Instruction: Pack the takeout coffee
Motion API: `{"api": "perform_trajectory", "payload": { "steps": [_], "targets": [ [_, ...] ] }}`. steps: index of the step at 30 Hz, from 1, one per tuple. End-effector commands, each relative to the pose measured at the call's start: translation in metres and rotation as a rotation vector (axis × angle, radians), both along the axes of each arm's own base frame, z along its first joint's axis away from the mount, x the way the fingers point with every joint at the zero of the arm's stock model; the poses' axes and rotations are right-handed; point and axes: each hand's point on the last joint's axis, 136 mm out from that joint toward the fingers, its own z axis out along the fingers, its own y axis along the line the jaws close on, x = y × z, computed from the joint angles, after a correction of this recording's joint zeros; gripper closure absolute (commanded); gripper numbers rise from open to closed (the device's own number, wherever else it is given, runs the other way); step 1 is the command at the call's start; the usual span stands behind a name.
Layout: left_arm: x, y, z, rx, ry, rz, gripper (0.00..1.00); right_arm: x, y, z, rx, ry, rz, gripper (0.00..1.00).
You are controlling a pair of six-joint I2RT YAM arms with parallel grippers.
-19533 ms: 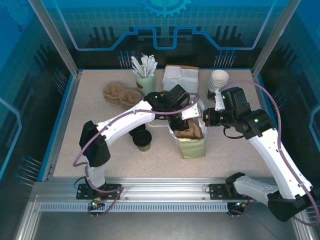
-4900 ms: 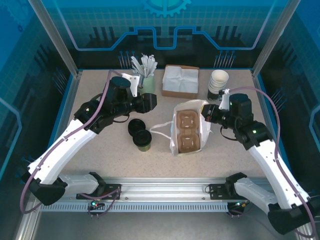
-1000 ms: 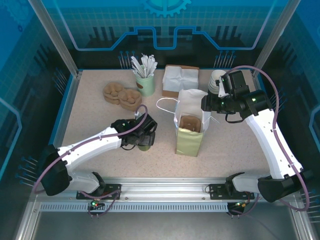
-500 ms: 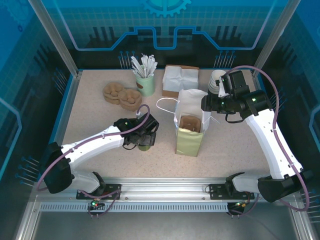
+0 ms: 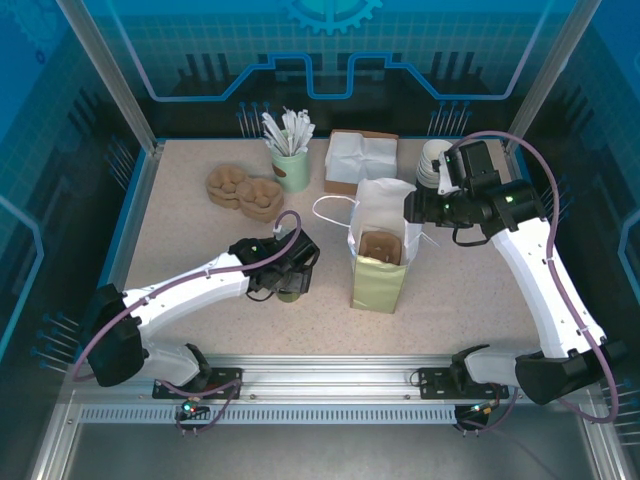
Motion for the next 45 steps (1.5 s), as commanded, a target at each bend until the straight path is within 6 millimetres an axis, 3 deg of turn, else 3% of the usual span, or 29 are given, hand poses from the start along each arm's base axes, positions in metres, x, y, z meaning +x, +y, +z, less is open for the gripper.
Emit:
{"api": "perform_trajectory", "payload": {
  "steps": [1,8,16,22,28,37,45],
  "targets": [
    [-0.02,0.009,-0.022,0.068,0.116,-0.007,0.26,-0.003,-0.003,0.011,0.0,-0.018,0.019,0.29],
    [-0.018,0.003,-0.023,0.047,0.111,-0.011,0.32,0.012,-0.005,0.015,-0.022,-0.053,0.071,0.29],
    [-0.009,-0.006,0.012,-0.019,0.037,-0.043,0.36,0.032,0.004,0.019,-0.078,-0.141,0.244,0.29],
    [-0.009,-0.008,0.05,-0.05,0.003,-0.067,0.37,0.051,0.014,0.023,-0.153,-0.253,0.403,0.3],
    [-0.009,-0.007,0.096,-0.071,-0.039,-0.111,0.37,0.065,0.023,0.022,-0.189,-0.24,0.544,0.29],
    [-0.008,-0.01,0.171,-0.102,-0.119,-0.191,0.37,0.088,0.038,0.004,-0.194,-0.209,0.737,0.31],
    [-0.011,-0.013,0.22,-0.143,-0.172,-0.254,0.36,0.101,0.043,-0.017,-0.145,-0.132,0.825,0.36]
  ]
}}
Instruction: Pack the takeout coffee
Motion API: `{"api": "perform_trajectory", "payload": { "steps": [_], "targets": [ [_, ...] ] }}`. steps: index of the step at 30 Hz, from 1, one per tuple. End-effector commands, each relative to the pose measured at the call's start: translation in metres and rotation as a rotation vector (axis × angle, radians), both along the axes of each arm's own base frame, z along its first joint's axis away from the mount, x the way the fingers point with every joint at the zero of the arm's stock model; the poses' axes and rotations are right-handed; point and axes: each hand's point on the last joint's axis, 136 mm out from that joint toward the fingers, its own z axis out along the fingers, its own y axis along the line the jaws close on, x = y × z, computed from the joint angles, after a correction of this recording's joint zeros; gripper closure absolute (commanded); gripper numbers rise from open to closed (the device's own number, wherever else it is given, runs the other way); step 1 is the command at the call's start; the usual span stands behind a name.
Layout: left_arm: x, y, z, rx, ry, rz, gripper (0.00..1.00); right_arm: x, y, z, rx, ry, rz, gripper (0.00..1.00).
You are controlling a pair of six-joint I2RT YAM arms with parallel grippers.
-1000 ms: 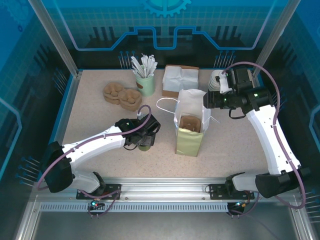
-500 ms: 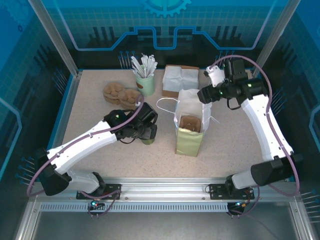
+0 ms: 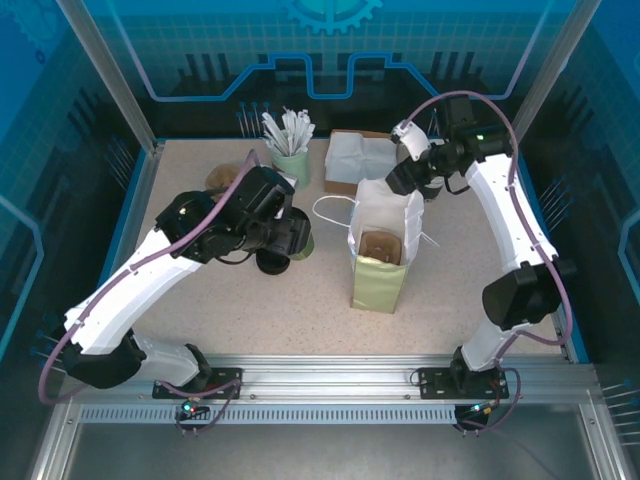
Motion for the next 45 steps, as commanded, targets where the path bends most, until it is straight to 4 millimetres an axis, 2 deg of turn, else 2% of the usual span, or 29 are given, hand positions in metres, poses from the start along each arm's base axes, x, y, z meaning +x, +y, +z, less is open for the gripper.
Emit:
{"api": "perform_trajectory", "payload": {
  "steps": [1,5,9,13,15,19,23,26,31,33,45],
  "targets": [
    [-0.01,0.004,0.011,0.034,0.014,-0.058,0.36,-0.005,0.003,-0.008,0.002,0.04,0.105,0.39],
    [-0.011,0.002,0.03,0.009,-0.015,-0.077,0.36,-0.011,0.012,-0.013,0.047,0.076,0.151,0.44],
    [-0.012,0.0,0.04,-0.009,-0.023,-0.095,0.36,-0.009,0.009,-0.022,0.021,0.096,0.156,0.45],
    [-0.013,-0.004,0.048,-0.026,-0.028,-0.114,0.36,-0.01,0.006,-0.033,-0.011,0.14,0.171,0.51],
    [-0.014,-0.007,0.05,-0.031,-0.022,-0.129,0.36,-0.011,0.007,-0.034,-0.009,0.15,0.185,0.56],
    [-0.016,-0.013,0.058,-0.05,-0.015,-0.16,0.36,-0.008,0.012,-0.031,0.015,0.147,0.196,0.8],
    [-0.018,-0.017,0.068,-0.076,-0.023,-0.18,0.37,-0.008,0.018,-0.018,0.064,0.129,0.201,0.93],
    [-0.018,-0.02,0.073,-0.088,-0.027,-0.194,0.37,-0.01,0.026,-0.008,0.097,0.106,0.201,0.94],
    [-0.017,-0.027,0.08,-0.107,-0.037,-0.217,0.37,-0.017,0.035,-0.003,0.078,0.07,0.203,0.96],
    [-0.017,-0.029,0.084,-0.118,-0.042,-0.227,0.37,-0.016,0.037,-0.002,0.071,0.07,0.174,0.99],
    [-0.015,-0.038,0.099,-0.16,-0.074,-0.257,0.38,-0.014,0.051,0.019,0.149,0.111,-0.087,1.0]
  ]
}}
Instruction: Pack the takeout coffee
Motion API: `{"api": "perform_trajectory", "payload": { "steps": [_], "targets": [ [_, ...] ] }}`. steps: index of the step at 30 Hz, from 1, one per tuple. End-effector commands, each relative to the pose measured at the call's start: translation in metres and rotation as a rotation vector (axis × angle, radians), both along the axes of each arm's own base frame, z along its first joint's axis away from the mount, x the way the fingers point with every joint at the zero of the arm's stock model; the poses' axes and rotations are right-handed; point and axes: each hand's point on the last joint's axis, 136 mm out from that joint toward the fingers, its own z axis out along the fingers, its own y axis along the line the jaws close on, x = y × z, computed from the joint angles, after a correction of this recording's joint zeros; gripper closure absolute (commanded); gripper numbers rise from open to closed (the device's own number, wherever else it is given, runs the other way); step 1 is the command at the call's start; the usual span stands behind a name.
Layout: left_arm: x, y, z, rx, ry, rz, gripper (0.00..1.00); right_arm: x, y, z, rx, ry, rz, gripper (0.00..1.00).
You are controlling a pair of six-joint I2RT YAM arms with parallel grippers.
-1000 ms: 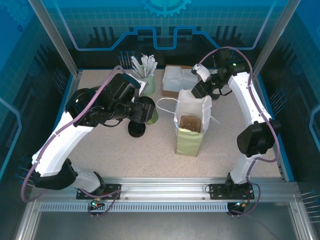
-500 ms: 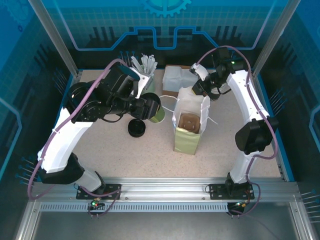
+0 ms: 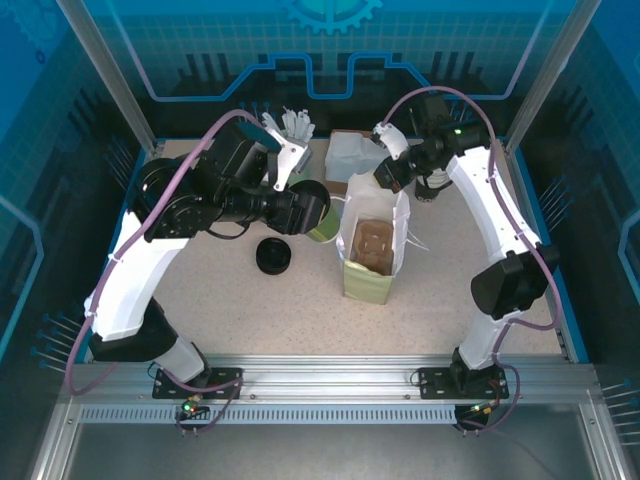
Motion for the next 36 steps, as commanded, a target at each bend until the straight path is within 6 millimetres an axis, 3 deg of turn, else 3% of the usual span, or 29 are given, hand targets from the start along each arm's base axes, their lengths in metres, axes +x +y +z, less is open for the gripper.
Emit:
{"api": "perform_trajectory", "payload": {
  "steps": [1,9,15,20,36],
  "targets": [
    [-0.005,-0.003,0.008,-0.02,-0.015,-0.04,0.38,-0.005,0.004,0.022,0.047,-0.016,-0.1,1.0],
    [-0.002,-0.012,0.008,-0.033,-0.014,-0.06,0.38,-0.014,0.008,0.03,0.128,0.054,-0.243,1.0],
    [0.006,-0.024,0.0,-0.027,-0.008,-0.07,0.38,-0.028,0.018,0.021,0.154,0.115,-0.268,1.0],
    [0.016,-0.032,-0.012,-0.022,-0.015,-0.064,0.37,-0.036,0.018,0.014,0.157,0.138,-0.279,1.0],
    [0.036,-0.052,-0.063,-0.039,-0.018,-0.038,0.39,-0.046,0.018,0.017,0.174,0.094,-0.298,1.0]
  ]
}}
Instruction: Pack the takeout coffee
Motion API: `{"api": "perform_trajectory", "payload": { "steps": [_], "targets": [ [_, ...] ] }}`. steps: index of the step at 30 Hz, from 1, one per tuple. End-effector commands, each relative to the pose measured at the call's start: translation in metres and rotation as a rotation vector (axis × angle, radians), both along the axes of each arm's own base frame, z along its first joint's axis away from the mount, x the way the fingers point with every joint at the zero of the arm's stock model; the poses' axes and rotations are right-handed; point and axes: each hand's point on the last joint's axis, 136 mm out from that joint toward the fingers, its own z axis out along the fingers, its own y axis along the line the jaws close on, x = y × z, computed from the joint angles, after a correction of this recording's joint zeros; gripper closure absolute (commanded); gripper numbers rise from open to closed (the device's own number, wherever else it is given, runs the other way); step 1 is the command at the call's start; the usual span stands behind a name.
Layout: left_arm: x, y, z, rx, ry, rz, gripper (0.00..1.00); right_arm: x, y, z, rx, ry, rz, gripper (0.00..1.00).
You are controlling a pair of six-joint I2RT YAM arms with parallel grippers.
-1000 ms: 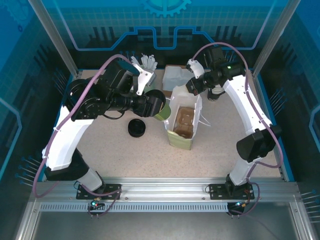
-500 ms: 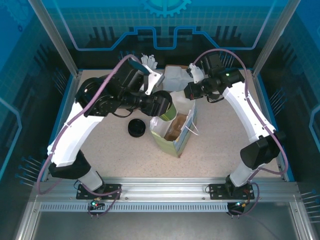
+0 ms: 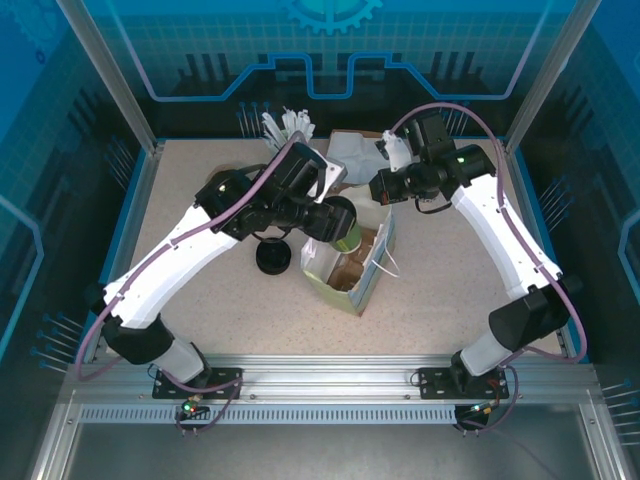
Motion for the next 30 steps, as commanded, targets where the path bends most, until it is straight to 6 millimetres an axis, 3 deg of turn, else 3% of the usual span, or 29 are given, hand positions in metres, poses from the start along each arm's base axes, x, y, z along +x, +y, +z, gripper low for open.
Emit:
{"api": "perform_trajectory", "payload": {
  "steps": [1,13,24,30],
  "targets": [
    [0.001,-0.005,0.017,-0.086,-0.066,-0.004,0.4,-0.002,0.005,0.007,0.021,-0.039,-0.006,1.0],
    [-0.002,-0.02,-0.016,-0.072,-0.098,-0.029,0.4,-0.005,0.013,0.005,0.034,-0.056,0.02,1.0],
    [0.017,-0.037,-0.051,-0.021,-0.118,0.021,0.41,-0.008,0.017,0.001,0.043,-0.049,0.042,1.0],
    [0.031,-0.037,-0.061,0.034,-0.134,0.034,0.4,0.004,0.02,0.004,0.057,-0.068,0.035,1.0]
  ]
}}
